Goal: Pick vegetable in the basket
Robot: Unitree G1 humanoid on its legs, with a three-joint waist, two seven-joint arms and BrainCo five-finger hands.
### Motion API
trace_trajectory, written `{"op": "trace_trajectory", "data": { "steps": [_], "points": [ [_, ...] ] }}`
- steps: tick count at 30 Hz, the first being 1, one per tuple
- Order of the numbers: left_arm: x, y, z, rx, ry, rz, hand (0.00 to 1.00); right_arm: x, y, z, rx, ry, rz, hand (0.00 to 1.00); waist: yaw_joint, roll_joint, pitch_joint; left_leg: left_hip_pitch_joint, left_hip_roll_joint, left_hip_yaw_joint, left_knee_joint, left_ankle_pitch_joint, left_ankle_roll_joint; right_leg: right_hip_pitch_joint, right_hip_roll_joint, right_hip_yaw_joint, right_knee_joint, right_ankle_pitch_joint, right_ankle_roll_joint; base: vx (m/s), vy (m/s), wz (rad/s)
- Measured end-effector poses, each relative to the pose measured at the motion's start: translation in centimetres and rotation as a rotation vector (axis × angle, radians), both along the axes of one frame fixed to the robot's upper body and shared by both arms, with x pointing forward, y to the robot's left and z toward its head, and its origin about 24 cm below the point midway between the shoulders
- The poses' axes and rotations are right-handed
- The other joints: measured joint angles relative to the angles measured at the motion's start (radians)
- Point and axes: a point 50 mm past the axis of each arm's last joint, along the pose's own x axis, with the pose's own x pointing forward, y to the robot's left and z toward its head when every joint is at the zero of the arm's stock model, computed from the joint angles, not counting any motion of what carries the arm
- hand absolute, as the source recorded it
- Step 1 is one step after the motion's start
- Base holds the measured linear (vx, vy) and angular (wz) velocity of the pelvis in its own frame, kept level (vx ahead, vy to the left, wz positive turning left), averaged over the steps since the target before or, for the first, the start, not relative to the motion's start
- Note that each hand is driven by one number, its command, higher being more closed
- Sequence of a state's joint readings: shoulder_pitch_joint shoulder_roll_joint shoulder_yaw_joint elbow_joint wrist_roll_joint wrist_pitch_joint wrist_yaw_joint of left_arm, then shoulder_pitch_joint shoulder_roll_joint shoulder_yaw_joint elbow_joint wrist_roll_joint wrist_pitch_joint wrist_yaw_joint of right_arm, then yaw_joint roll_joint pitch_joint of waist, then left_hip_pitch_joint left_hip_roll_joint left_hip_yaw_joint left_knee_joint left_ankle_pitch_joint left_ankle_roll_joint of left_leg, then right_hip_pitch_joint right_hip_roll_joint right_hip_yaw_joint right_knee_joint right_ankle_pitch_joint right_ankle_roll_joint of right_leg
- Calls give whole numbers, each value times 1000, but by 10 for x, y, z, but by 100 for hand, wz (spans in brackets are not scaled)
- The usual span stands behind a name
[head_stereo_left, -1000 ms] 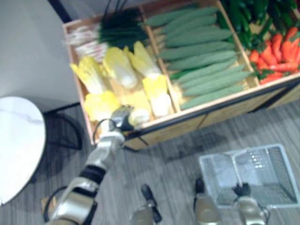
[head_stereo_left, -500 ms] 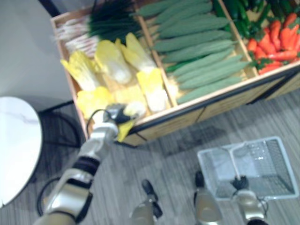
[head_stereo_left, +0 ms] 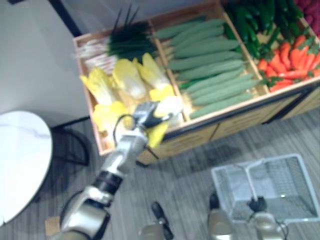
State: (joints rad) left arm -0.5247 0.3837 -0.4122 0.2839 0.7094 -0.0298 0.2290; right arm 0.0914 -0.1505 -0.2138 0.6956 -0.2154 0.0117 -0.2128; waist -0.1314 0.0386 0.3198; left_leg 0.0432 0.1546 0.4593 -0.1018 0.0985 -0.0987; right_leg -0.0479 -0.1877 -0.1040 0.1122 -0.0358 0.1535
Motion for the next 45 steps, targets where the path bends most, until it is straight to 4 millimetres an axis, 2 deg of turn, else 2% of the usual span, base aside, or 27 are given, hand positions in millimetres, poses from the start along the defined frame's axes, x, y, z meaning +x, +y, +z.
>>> {"op": "trace_trajectory", "data": {
  "steps": [4,6,7,8,9,11,13,15,17,18,19,20,21,22,24,25,27,29,31,32,36,39,41,42,43,44,45],
  "points": [
    [-25,-28,-28,-53,80,-108,100,-5,7,1,14,-18,-13,100,5,-12,-40,45,11,88,0,-17,-16,-27,13,56,11,-6,-9,-22,14,-58],
    [-37,-34,-31,-109,92,-134,100,2,8,5,-8,-40,2,100,12,-9,-64,51,27,168,5,-26,-25,-69,-31,-104,37,-18,-118,7,38,-113],
    [-42,-36,-29,-143,89,-150,100,8,9,8,-17,-53,22,100,20,-6,-69,60,38,210,6,-29,-25,-78,-70,-236,64,-12,-179,80,56,-159],
    [-51,-38,-23,-190,62,-172,100,14,13,12,-14,-83,39,100,45,-21,-78,93,48,296,7,-28,-24,-102,-135,-438,133,54,-204,90,28,-164],
    [-54,-37,-22,-203,54,-172,100,17,16,13,-9,-95,46,100,49,-22,-79,107,54,328,8,-29,-25,-109,-142,-503,157,60,-195,78,-17,-164],
    [-65,-37,-20,-276,47,-170,100,28,24,20,10,-141,70,100,51,-18,-84,145,94,422,65,-70,-69,-111,-120,-587,169,49,-180,96,-116,-135],
    [-73,-41,-25,-364,91,-193,100,33,30,23,16,-161,102,100,53,-9,-90,162,147,498,159,-134,-87,-130,-75,-518,167,30,-155,55,-145,-127],
    [-83,-57,-38,-401,188,-264,100,36,33,27,13,-174,131,100,46,24,-107,187,232,554,287,-187,-89,-141,-18,-471,171,-9,-160,73,-145,-117],
    [-92,-65,-53,-420,294,-323,100,41,38,31,16,-188,167,100,52,26,-108,186,328,532,495,-167,-29,-137,26,-400,165,-21,-173,118,-143,-128],
    [-102,-67,-65,-450,374,-335,100,47,42,36,10,-205,216,100,55,33,-111,152,393,453,638,-122,81,-125,71,-347,143,-21,-184,134,-170,-148],
    [-111,-65,-80,-458,460,-336,100,52,48,41,2,-224,268,100,60,43,-117,86,428,290,776,-67,158,-103,119,-288,103,-14,-200,122,-117,-154],
    [-115,-66,-87,-471,501,-332,100,55,53,44,2,-237,302,100,65,48,-120,43,405,187,829,-106,118,-101,131,-258,90,-11,-204,156,-46,-163],
    [-122,-67,-98,-468,557,-325,100,64,59,53,-8,-272,353,100,80,50,-121,-34,317,9,885,-197,57,-100,156,-191,74,-5,-217,184,22,-166],
    [-128,-68,-109,-458,608,-321,100,69,66,58,-2,-298,389,100,97,52,-123,-83,236,-99,895,-268,56,-82,175,-132,59,0,-230,203,36,-159],
    [-139,-72,-123,-446,679,-318,100,72,78,62,15,-317,435,100,114,45,-119,-130,145,-195,849,-347,50,-27,196,-76,34,-2,-235,237,37,-115],
    [-144,-74,-128,-443,708,-317,100,73,85,64,26,-330,462,100,115,30,-113,-151,88,-244,766,-364,45,-1,199,-43,27,-5,-236,276,71,-102],
    [-147,-77,-131,-441,723,-318,100,77,96,70,41,-357,508,100,127,30,-113,-185,14,-301,623,-365,42,1,201,13,23,-7,-234,182,84,-85],
    [-143,-78,-132,-439,710,-295,100,80,107,75,71,-383,534,100,144,37,-114,-212,-61,-386,380,-306,17,1,213,92,2,-11,-226,143,149,-107],
    [-144,-78,-134,-424,699,-292,100,80,108,75,94,-385,528,100,161,57,-123,-193,-56,-391,347,-224,19,22,238,143,-22,-3,-210,206,210,-107],
    [-143,-78,-138,-413,703,-296,100,78,110,74,114,-381,521,100,161,38,-126,-180,-64,-375,344,-201,48,40,234,179,-51,3,-188,236,208,-88],
    [-131,-78,-145,-315,682,-303,100,76,102,76,125,-365,499,100,160,-23,-136,-118,-122,-272,209,-182,69,-46,177,251,59,-55,-116,241,200,-58],
    [-116,-58,-162,-227,696,-178,100,69,100,75,162,-353,526,100,144,-32,-134,-13,-145,-183,130,-175,96,-122,149,181,273,-105,-66,212,117,-72],
    [-100,-29,-179,-93,741,2,100,59,124,81,280,-372,619,100,107,-59,-130,32,-146,-161,124,-176,98,-167,121,82,414,-104,-67,197,44,-38],
    [-94,-14,-186,-3,767,66,100,51,149,88,380,-393,707,100,92,-84,-130,59,-140,-159,124,-185,108,-189,106,32,476,-107,-72,211,-54,-35],
    [-91,0,-190,39,781,135,100,42,167,94,472,-417,753,100,80,-107,-131,78,-133,-163,124,-202,101,-201,89,-13,523,-142,-119,213,-76,-38],
    [-89,4,-190,43,776,155,0,38,172,96,503,-426,766,100,80,-108,-130,83,-128,-162,125,-220,96,-212,78,-31,535,-162,-144,243,-100,-34],
    [-86,7,-188,36,762,179,0,35,176,98,556,-435,778,100,80,-115,-129,85,-119,-159,129,-238,87,-234,48,-52,523,-179,-148,199,-85,-23]
  ]
}}
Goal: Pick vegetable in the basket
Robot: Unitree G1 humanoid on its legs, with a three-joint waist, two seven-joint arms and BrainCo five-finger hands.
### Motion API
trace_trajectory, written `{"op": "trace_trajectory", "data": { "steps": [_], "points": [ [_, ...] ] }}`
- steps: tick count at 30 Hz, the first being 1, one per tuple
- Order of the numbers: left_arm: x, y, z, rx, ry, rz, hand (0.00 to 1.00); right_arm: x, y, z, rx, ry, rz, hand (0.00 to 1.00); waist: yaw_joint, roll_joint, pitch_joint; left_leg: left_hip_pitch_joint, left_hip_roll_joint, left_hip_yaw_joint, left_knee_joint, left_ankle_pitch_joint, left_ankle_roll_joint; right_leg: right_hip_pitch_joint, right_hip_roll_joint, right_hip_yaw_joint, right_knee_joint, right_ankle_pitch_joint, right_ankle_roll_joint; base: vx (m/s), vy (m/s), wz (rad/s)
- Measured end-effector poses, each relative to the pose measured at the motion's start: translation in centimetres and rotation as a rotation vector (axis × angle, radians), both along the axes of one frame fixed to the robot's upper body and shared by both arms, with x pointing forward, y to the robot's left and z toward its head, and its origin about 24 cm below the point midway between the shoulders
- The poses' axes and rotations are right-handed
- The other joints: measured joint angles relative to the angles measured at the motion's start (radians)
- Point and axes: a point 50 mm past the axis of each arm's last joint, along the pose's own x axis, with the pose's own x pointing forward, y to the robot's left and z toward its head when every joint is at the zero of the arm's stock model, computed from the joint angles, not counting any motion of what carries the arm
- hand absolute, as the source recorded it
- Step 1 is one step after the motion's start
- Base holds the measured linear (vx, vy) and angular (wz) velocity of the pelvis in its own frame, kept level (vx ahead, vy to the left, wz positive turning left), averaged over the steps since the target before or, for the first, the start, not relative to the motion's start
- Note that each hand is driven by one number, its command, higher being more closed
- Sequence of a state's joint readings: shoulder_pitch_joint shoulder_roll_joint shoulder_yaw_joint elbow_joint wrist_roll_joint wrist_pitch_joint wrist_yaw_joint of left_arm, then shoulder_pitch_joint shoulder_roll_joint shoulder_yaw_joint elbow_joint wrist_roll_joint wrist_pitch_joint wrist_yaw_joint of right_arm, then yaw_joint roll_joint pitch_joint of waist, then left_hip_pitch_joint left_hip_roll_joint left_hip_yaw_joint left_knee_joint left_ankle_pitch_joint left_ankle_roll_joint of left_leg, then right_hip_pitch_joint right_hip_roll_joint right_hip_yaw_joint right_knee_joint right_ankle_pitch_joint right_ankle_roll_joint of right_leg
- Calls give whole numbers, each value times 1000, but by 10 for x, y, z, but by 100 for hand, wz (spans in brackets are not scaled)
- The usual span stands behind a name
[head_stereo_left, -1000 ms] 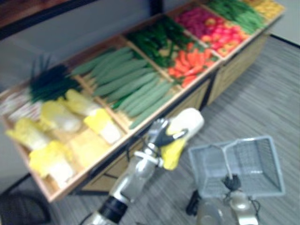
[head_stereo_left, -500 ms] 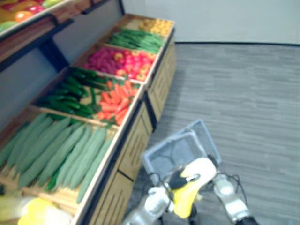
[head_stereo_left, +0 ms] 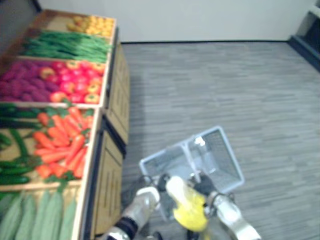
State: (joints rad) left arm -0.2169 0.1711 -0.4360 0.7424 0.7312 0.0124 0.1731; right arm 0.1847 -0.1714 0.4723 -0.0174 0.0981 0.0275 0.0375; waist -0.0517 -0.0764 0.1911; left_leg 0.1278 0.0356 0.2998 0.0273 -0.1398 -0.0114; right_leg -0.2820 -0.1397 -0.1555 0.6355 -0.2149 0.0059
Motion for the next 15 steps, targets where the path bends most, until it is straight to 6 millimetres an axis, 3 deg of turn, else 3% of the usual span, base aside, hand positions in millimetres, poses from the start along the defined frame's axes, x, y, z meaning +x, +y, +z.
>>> {"op": "trace_trajectory", "data": {
  "steps": [3,4,5,6,8,11,14,15],
  "points": [
    [5,5,-1,55,-6,7,0,2,-3,5,132,24,-36,100,-6,8,6,3,60,-5,18,-34,-39,-23,-12,1,-147,9,25,217,-178,-7],
    [3,8,-3,70,4,18,0,1,-2,4,172,45,-33,100,-5,6,6,7,87,-4,36,-55,-69,-19,-2,22,-271,53,50,277,-284,3],
    [1,12,-7,104,13,10,0,-5,1,4,230,70,-39,100,-1,-21,-1,20,91,-8,55,-79,-104,7,-9,48,-382,216,64,301,-303,-4],
    [-1,14,-10,109,30,29,0,-5,2,4,251,75,-35,100,0,3,12,37,111,-7,61,-93,-123,17,11,38,-370,214,58,314,-283,-11],
    [-5,7,-16,103,57,38,0,-7,0,9,309,82,-26,100,-5,56,15,35,174,10,87,-86,-125,24,71,35,-355,180,26,296,-266,-33],
    [-6,8,-16,68,55,71,0,-8,-4,7,327,97,-34,100,-19,60,17,25,223,-5,179,-81,-127,50,104,22,-326,119,9,247,-248,1],
    [-11,9,-15,5,31,154,0,-15,-3,3,360,135,-32,100,-12,76,24,-115,305,-108,566,-46,-102,135,142,-2,-336,57,-18,211,-207,7],
    [-14,10,-15,-23,24,185,0,-16,-5,2,353,143,-33,100,5,91,34,-182,340,-143,724,34,-72,172,162,-2,-344,45,-31,233,-108,-4]
  ]
}}
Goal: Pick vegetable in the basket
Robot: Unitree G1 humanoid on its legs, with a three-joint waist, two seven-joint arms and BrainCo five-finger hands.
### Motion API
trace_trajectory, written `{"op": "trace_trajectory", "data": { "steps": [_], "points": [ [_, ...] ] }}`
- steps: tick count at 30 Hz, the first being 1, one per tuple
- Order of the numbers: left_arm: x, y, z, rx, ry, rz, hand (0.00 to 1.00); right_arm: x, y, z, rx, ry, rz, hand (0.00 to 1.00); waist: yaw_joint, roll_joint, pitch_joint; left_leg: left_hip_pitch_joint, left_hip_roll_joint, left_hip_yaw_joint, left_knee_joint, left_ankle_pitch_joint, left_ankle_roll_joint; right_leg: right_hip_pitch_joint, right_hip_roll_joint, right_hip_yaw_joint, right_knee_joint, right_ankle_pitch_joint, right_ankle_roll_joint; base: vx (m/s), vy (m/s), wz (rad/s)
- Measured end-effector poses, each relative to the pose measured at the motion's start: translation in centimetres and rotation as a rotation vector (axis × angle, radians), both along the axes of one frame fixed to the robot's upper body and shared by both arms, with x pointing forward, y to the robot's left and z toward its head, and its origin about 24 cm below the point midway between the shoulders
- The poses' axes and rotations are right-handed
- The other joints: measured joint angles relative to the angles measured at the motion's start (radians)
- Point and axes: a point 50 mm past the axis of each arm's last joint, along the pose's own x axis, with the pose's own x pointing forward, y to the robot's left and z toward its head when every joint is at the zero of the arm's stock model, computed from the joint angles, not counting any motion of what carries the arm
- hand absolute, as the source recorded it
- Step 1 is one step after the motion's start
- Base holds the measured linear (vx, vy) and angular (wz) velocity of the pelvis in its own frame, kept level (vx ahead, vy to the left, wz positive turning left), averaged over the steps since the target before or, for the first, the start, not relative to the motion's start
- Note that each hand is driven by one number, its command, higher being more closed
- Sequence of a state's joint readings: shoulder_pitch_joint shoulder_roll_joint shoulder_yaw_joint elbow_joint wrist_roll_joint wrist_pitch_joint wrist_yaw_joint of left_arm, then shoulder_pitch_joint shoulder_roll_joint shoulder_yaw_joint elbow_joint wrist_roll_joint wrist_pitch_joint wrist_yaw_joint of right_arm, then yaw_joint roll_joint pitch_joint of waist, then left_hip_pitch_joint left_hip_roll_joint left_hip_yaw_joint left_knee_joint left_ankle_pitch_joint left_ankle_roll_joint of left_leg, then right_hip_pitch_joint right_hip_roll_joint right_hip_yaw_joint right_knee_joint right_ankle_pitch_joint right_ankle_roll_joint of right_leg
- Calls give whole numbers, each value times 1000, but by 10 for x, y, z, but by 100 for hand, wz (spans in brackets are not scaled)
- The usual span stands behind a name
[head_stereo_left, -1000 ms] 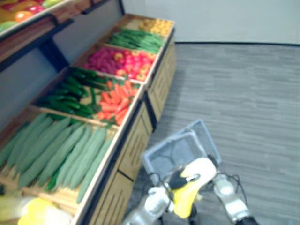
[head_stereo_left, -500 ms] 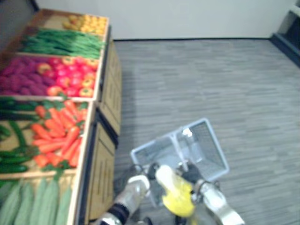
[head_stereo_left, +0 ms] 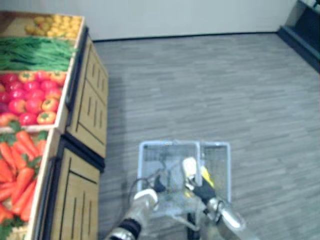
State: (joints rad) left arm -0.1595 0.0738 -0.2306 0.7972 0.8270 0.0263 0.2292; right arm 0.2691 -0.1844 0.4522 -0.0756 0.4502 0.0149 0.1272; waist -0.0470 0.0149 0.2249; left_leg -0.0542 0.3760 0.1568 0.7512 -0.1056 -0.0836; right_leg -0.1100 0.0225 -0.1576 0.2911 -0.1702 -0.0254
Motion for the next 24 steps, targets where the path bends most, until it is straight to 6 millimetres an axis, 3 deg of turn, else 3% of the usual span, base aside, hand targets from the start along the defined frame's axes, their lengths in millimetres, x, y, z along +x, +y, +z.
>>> {"op": "trace_trajectory", "data": {
  "steps": [1,3,5,7,9,10,11,13,14,16,17,19,21,24],
  "points": [
    [-2,-1,1,-18,-7,16,0,0,-3,-2,-13,5,-5,100,9,7,7,-57,20,-20,124,43,-3,40,3,-3,-19,-5,-10,281,-117,1],
    [-2,-6,8,-88,-50,52,0,3,-8,-3,-37,8,-34,100,31,1,12,-138,5,-5,223,-35,-13,96,-15,-13,-57,-8,-15,264,-25,30],
    [0,-9,18,-158,-100,92,0,6,-14,-5,-56,7,-68,100,37,-5,16,-192,-32,74,185,-92,-15,153,-52,-54,-103,-7,-13,268,24,57],
    [0,-21,35,-262,-181,126,0,12,-29,-15,-151,24,-151,100,48,3,11,-204,-53,337,-2,-108,-5,227,-102,-150,-162,-17,27,286,86,95],
    [0,-37,45,-342,-222,98,0,16,-45,-20,-252,24,-229,100,39,29,-5,-184,-44,591,-137,-50,62,263,-111,-238,-175,-45,74,302,126,140],
    [-2,-48,53,-403,-245,61,0,22,-57,-26,-320,38,-287,100,20,43,-19,-148,-58,767,-186,-96,173,290,-123,-315,-158,-82,103,324,152,202],
    [-4,-59,62,-467,-265,13,0,28,-66,-31,-388,45,-328,100,24,38,-22,-145,-105,802,-216,-145,236,298,-147,-384,-117,-125,131,327,152,196],
    [-9,-64,71,-571,-274,2,0,38,-68,-35,-463,48,-335,100,26,36,-24,-138,-174,743,-283,-209,249,298,-175,-442,-22,-157,150,329,147,157],
    [-17,-66,70,-646,-241,9,0,43,-68,-42,-527,73,-347,100,32,27,-25,-108,-245,676,-324,-207,252,281,-252,-460,174,-165,153,404,178,161],
    [-26,-59,76,-696,-242,4,0,41,-76,-56,-604,146,-381,100,36,24,-26,-38,-319,581,-373,-209,253,252,-337,-434,455,-164,166,531,121,180],
    [-27,-51,83,-724,-267,9,0,37,-88,-68,-652,220,-415,100,40,27,-27,9,-348,520,-400,-209,252,212,-364,-386,624,-162,156,533,17,168],
    [-28,-36,91,-742,-296,14,0,24,-108,-83,-697,336,-483,100,47,38,-32,63,-360,433,-429,-206,247,128,-363,-313,777,-173,136,310,-46,135],
    [-30,-35,94,-794,-282,-9,0,20,-126,-85,-721,380,-564,100,48,58,-47,85,-360,339,-465,-187,216,36,-358,-267,770,-189,109,341,-140,142],
    [-39,-52,91,-975,-150,-79,0,10,-155,-88,-732,454,-721,100,22,62,-55,94,-360,169,-485,-163,180,-33,-321,-140,531,-198,101,287,-244,165]
  ]
}}
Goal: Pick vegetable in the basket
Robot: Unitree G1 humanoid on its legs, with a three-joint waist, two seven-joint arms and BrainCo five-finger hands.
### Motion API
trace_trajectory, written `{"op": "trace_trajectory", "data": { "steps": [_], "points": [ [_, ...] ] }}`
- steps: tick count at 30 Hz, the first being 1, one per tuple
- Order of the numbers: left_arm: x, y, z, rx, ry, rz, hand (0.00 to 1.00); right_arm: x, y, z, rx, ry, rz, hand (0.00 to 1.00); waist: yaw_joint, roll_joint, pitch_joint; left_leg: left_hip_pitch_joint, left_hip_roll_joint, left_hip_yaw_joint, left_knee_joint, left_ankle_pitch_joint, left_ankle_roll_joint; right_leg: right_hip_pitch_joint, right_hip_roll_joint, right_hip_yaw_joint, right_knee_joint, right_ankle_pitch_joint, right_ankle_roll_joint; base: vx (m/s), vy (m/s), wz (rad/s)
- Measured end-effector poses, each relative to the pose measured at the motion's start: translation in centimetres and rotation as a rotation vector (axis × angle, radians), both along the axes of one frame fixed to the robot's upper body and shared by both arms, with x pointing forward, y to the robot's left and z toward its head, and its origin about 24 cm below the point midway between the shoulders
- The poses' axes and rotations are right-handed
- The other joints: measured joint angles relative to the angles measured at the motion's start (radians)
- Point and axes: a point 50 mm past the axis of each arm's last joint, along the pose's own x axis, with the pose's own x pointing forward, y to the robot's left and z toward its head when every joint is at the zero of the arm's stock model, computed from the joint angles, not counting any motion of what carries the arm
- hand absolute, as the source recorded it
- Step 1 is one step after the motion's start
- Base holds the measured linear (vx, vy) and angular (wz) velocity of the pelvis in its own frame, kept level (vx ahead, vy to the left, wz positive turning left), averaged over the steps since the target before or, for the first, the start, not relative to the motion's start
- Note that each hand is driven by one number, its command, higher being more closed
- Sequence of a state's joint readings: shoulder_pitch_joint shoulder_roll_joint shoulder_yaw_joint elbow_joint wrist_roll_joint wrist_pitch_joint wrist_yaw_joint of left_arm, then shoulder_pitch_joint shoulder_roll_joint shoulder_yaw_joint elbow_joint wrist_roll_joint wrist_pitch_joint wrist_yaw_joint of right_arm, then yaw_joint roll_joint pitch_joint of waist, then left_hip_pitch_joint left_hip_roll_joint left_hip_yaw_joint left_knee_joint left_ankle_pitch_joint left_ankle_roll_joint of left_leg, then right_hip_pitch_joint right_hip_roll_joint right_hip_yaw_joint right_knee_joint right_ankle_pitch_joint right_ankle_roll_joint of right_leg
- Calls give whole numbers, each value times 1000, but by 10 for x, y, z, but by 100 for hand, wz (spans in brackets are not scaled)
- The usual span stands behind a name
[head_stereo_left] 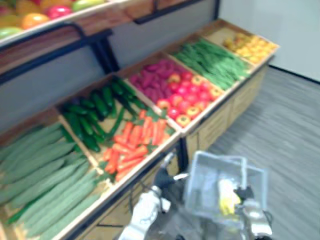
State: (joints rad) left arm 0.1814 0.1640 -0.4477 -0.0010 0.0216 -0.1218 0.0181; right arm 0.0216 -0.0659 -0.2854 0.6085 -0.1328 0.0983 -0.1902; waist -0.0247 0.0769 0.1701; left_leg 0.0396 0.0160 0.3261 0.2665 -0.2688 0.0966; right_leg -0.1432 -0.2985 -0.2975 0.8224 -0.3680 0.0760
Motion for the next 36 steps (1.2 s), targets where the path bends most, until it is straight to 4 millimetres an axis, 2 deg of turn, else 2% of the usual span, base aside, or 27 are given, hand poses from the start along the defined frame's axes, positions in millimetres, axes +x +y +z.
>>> {"op": "trace_trajectory", "data": {
  "steps": [2,3,4,5,6,7,9,10,12,13,14,15,16,17,18,19,20,21,22,23,25,26,29,30,31,34,36],
  "points": [
    [-5,-8,-1,-96,54,-75,0,-12,-11,-5,7,25,-83,100,-5,-3,-10,-4,4,-91,-3,14,-24,-35,47,156,-175,8,19,212,-344,157],
    [-4,-14,1,-198,89,-123,0,-21,-18,-9,19,41,-125,100,-8,-10,-19,-19,9,-157,-2,27,-47,-49,91,296,-295,27,38,164,-419,170],
    [0,-17,5,-260,96,-154,0,-30,-20,-15,35,74,-155,100,-15,-38,-30,-38,4,-216,1,41,-74,-42,112,418,-419,76,45,148,-447,180],
    [2,-16,7,-280,97,-169,0,-34,-19,-18,48,91,-169,100,-20,-64,-41,-51,-8,-244,3,42,-92,-37,109,473,-470,137,48,121,-504,172],
    [6,-17,9,-323,110,-183,0,-43,-20,-24,71,120,-206,100,-29,-70,-40,-53,-6,-285,5,36,-131,-23,115,465,-453,182,109,103,-485,134],
    [6,-21,12,-393,128,-196,0,-52,-28,-27,79,146,-258,100,-19,-40,-42,-53,58,-320,0,46,-156,5,181,491,-435,185,99,96,-497,110],
    [9,-22,17,-422,110,-198,0,-64,-30,-30,83,166,-284,100,-4,-22,-53,-34,103,-335,-15,67,-192,31,227,490,-417,168,70,37,-344,59],
    [13,-18,22,-429,83,-162,0,-71,-29,-32,83,179,-288,100,7,-22,-54,-18,119,-337,-38,85,-209,48,235,458,-424,148,39,-54,-284,47],
    [20,-9,26,-443,48,-82,0,-75,-30,-32,77,178,-286,100,6,-14,-59,-20,141,-337,-74,103,-222,48,250,427,-437,140,25,-111,-209,39],
    [26,2,28,-431,19,-5,0,-76,-30,-32,75,175,-285,100,8,-13,-59,-20,155,-337,-101,119,-240,41,261,419,-441,135,20,-166,-178,24],
    [30,31,27,-390,-14,161,0,-77,-29,-32,74,177,-275,100,11,-9,-63,-20,179,-335,-137,141,-245,40,282,416,-473,144,10,-134,-133,11],
    [32,44,26,-349,-30,242,0,-76,-29,-32,76,178,-265,100,15,-6,-65,-21,188,-333,-147,143,-244,45,292,415,-494,157,7,-109,-90,-7],
    [35,70,28,-275,-69,385,0,-77,-28,-33,82,179,-252,100,27,-5,-68,-28,201,-331,-159,146,-240,46,305,413,-526,182,0,-62,-39,1],
    [37,89,30,-198,-103,499,0,-79,-27,-33,86,182,-251,100,28,-5,-69,-46,211,-316,-159,164,-202,45,307,401,-545,199,-3,-74,-48,11],
    [38,97,30,-159,-115,550,0,-80,-28,-34,85,183,-252,100,26,-3,-71,-54,213,-294,-159,167,-159,44,306,390,-550,203,-4,-61,-55,32],
    [39,107,29,-98,-124,611,0,-81,-28,-34,84,182,-254,100,24,-6,-71,-55,216,-233,-166,156,-62,51,293,381,-563,210,-10,-18,-18,55],
    [43,118,26,23,-130,675,0,-87,-27,-35,84,190,-267,100,20,-39,-62,-46,223,-96,-134,130,-11,73,256,359,-617,243,-27,2,-14,59],
    [46,119,27,75,-138,695,0,-87,-30,-35,78,185,-277,100,17,-37,-57,-63,227,-53,-63,145,-32,81,245,350,-620,248,-26,0,18,72],
    [51,118,29,142,-157,709,0,-88,-37,-33,64,180,-299,100,1,-17,-58,-77,219,11,24,164,-63,89,238,321,-622,257,-11,-7,21,66],
    [54,118,32,171,-178,709,0,-89,-39,-32,59,181,-309,100,-12,-11,-58,-70,224,42,5,160,-75,99,235,304,-623,257,-10,-21,67,79],
    [67,122,50,291,-278,726,0,-88,-35,-33,58,175,-318,100,-26,-21,-54,-30,186,51,-144,222,-173,96,216,286,-653,268,6,-17,104,46],
    [70,123,54,329,-301,727,0,-87,-34,-33,60,172,-317,100,-27,-23,-52,-24,178,51,-178,241,-187,95,213,282,-666,275,9,-34,111,20],
    [96,124,71,495,-392,707,0,-82,-32,-31,50,148,-316,100,-34,-39,-34,-36,139,49,-288,305,-187,62,188,268,-700,304,26,-66,87,20],
    [107,127,84,543,-437,714,0,-72,-32,-27,46,114,-310,100,-46,-34,-23,-49,127,49,-325,327,-185,36,183,268,-708,317,28,-77,53,6],
    [117,130,97,585,-482,723,0,-63,-30,-23,46,83,-300,100,-57,-41,-5,-65,122,54,-362,345,-184,8,182,271,-723,333,28,-59,50,-4],
    [138,138,126,701,-573,718,0,-42,-24,-14,36,16,-260,100,-60,-65,59,-109,118,95,-365,361,-181,-36,182,309,-772,390,36,-51,45,-31],
    [147,139,134,771,-591,707,0,-35,-22,-11,26,-9,-251,100,-67,-69,81,-123,114,108,-363,366,-176,-50,180,322,-791,414,39,18,17,-22]
  ]
}}
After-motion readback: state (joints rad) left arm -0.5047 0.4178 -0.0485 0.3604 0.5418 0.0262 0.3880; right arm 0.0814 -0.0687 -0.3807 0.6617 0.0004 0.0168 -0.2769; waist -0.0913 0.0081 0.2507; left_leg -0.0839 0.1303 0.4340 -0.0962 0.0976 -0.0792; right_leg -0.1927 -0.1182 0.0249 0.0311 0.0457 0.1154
